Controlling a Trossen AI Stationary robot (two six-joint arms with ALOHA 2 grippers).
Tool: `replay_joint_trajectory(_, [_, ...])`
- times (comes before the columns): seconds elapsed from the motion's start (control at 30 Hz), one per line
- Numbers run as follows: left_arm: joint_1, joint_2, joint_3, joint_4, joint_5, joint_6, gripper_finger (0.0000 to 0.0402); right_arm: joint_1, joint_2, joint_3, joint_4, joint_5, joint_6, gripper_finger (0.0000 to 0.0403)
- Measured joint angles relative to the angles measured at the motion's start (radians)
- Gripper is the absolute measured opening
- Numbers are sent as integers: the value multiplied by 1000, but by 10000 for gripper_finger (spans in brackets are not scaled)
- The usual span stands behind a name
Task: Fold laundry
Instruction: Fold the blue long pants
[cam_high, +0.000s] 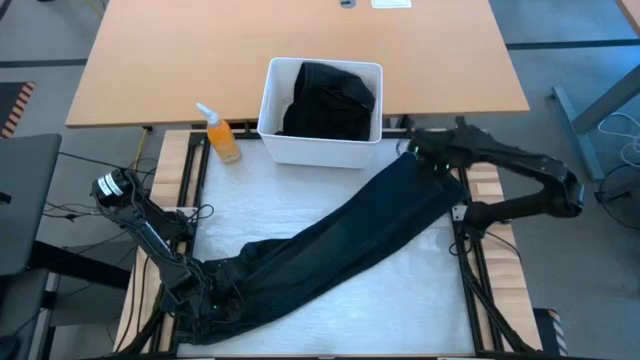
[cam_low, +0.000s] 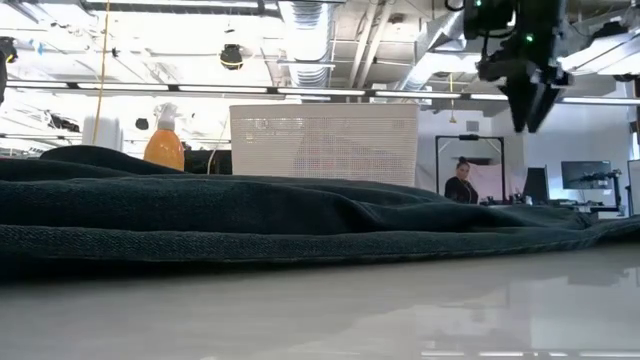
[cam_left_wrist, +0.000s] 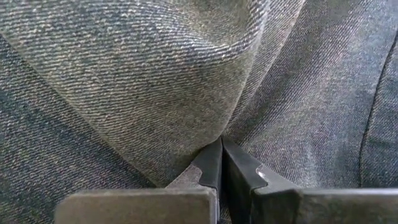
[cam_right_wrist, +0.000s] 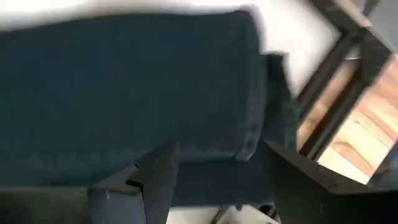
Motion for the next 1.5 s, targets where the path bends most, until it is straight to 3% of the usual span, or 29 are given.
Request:
replay_joint_trajectory(0.17, [4, 0, 0, 0, 1, 6, 0, 104, 65, -152, 18, -4, -260, 247])
replay_joint_trajectory(0.3, [4, 0, 0, 2, 2, 5, 0, 144, 170, -241, 41, 59, -495, 243])
replay_joint_trajectory(0.5, [5, 0, 0, 2, 7, -2, 0, 160, 310, -319, 54, 158, -662, 230])
replay_joint_trajectory(0.63, [5, 0, 0, 2, 8, -4, 0, 154, 352, -368, 154, 221, -761, 218])
replay_joint_trajectory(0.73, [5, 0, 0, 2, 9, -14, 0, 149, 367, -395, 238, 302, -798, 209])
replay_joint_trajectory(0.87, [5, 0, 0, 2, 10, -16, 0, 128, 379, -417, 279, 275, -844, 184])
replay_joint_trajectory(0.93, [5, 0, 0, 2, 10, -18, 0, 121, 384, -421, 264, 287, -842, 147])
replay_joint_trajectory(1.07, [5, 0, 0, 2, 2, -2, 0, 107, 371, -417, 197, 309, -838, 30])
replay_joint_trajectory(1.1, [5, 0, 0, 2, 1, 1, 0, 106, 364, -413, 173, 329, -828, 19])
replay_joint_trajectory(1.23, [5, 0, 0, 4, -13, 14, 0, 111, 328, -360, 23, 467, -787, 19])
replay_joint_trajectory(1.4, [6, -14, 6, -2, -61, 39, 0, 136, 271, -277, -189, 527, -791, 9])
replay_joint_trajectory(1.5, [5, -37, 44, -12, -141, 125, 0, 135, 224, -264, -211, 541, -821, 9])
